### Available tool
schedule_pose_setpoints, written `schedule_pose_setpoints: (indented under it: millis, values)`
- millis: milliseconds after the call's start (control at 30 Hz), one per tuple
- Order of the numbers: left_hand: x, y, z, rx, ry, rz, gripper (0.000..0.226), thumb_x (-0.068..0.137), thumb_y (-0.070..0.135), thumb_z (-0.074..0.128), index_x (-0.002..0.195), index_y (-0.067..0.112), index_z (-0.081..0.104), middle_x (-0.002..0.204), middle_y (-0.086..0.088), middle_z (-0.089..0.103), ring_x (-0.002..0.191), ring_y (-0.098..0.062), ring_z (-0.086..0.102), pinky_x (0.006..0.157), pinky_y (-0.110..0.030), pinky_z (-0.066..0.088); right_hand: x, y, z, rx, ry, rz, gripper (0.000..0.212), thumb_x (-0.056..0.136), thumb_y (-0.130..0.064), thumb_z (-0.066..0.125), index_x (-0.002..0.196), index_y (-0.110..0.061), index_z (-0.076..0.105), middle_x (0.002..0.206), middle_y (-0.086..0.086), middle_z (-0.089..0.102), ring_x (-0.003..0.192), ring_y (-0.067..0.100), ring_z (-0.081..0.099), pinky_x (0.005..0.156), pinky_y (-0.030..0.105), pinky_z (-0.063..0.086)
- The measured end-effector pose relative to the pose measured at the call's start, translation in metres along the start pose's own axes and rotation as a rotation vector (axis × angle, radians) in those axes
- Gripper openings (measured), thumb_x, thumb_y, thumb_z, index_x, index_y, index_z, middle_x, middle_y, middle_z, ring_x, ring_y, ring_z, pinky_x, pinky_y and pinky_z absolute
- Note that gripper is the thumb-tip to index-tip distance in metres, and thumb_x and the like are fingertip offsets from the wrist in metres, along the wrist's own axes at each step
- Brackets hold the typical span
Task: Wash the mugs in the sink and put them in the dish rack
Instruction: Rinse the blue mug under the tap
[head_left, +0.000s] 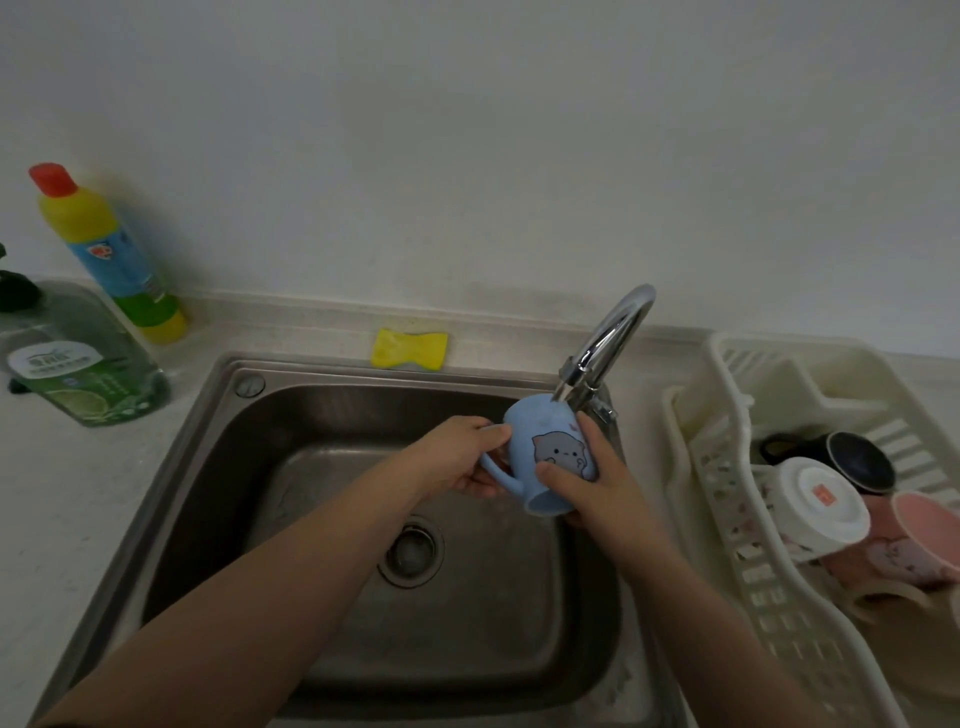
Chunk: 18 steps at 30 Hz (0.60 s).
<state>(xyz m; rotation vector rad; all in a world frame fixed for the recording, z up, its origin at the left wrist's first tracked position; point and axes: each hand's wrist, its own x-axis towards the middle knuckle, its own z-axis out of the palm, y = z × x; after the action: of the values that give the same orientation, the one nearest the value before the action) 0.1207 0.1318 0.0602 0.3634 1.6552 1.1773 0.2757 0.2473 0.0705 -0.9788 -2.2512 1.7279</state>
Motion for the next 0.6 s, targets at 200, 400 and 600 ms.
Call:
schedule_pose_setpoints:
  millis: [200,400,600]
  values:
    - [-0.013,-0.013,-0.002,0.663,0.329,0.334,0.018,0.089,0.032,0.066,0.102,0.021,0.059,0.113,0.001,0.060,0.097,-0.016,0.063,0.080,-0.028,0.049,0.016,-0.011,0.008,0.003,0.006,0.110,0.060,0.075,-0.032,0.076,0.128,-0.038,0.049,0.117,-0.004,0.059,0.100,0.019,0.062,0.085,0.048,0.057]
    - [-0.013,-0.034,-0.014,1.012,0.216,0.597,0.034,0.087,0.037,0.068,0.119,0.024,0.065,0.146,0.002,0.046,0.120,-0.024,0.055,0.099,-0.030,0.043,0.032,-0.038,0.012,-0.044,-0.059,0.299,0.045,0.081,-0.039,0.072,0.121,-0.030,0.053,0.113,0.005,0.057,0.096,0.029,0.061,0.075,0.052,0.058]
    - [-0.020,-0.040,-0.022,0.786,0.220,0.589,0.019,0.089,0.032,0.066,0.106,0.023,0.067,0.105,0.006,0.067,0.095,-0.010,0.061,0.082,-0.031,0.048,0.018,-0.047,0.005,-0.093,-0.155,0.339,0.036,0.087,-0.059,0.057,0.116,-0.037,0.053,0.107,0.006,0.060,0.087,0.031,0.066,0.068,0.041,0.057]
